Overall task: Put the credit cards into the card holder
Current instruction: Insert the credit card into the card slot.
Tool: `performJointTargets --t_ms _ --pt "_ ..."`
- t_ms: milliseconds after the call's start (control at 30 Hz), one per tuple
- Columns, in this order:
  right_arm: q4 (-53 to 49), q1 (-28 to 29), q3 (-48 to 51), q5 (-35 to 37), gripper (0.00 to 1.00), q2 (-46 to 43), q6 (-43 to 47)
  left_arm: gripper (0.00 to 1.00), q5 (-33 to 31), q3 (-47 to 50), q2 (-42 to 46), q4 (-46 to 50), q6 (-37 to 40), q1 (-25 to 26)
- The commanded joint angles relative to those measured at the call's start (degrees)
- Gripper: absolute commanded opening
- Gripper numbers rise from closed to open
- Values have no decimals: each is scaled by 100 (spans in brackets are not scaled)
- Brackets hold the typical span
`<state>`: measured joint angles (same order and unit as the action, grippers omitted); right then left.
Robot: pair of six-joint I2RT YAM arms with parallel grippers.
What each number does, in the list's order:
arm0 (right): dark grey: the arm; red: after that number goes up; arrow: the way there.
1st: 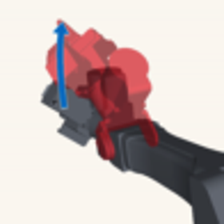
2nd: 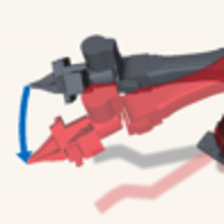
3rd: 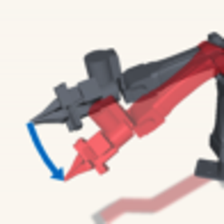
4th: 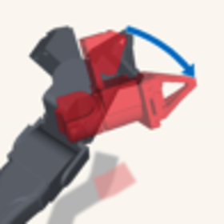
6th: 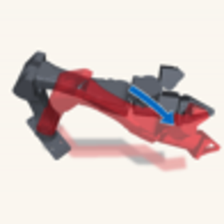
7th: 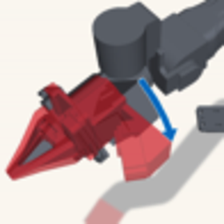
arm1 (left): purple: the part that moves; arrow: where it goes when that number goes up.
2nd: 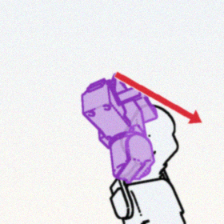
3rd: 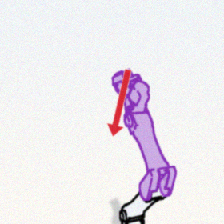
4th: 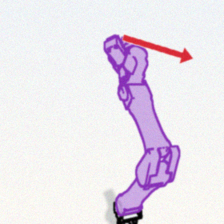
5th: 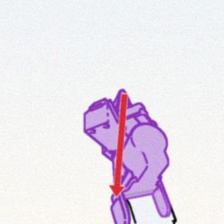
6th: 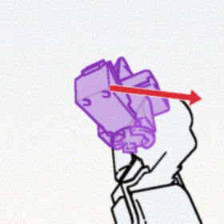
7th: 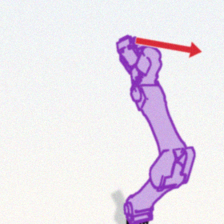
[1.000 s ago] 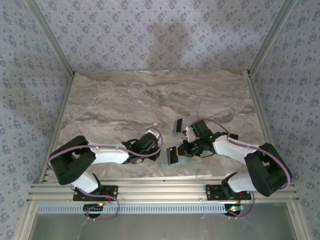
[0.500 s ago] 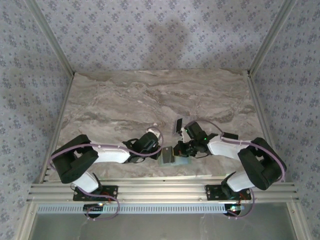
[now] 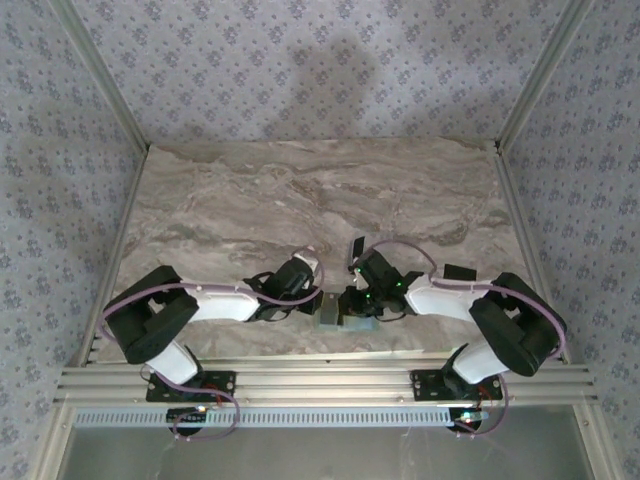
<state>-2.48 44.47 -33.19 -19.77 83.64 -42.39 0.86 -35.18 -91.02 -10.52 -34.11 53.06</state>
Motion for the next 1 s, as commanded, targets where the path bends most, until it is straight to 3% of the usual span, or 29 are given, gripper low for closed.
performJointTargets --t_ms 0,133,267,467,667,967 --pt "-312 123 -185 801 31 -227 139 20 -89 -94 -337 60 110 -111" --pt "-1061 119 -346 1099 42 -614 354 20 -91 -74 -346 29 136 -120" --pt "-1742 115 -578 1423 46 -980 584 20 -78 -37 -337 -19 133 -129" --pt "-2728 67 -1106 2182 35 -835 917 20 28 -26 -362 -90 141 -129" --pt "-2698 52 -1254 2430 33 -362 969 20 114 -24 -381 -142 141 -129" --pt "-2564 37 -1282 2677 40 342 923 20 151 -13 -382 -195 141 -129"
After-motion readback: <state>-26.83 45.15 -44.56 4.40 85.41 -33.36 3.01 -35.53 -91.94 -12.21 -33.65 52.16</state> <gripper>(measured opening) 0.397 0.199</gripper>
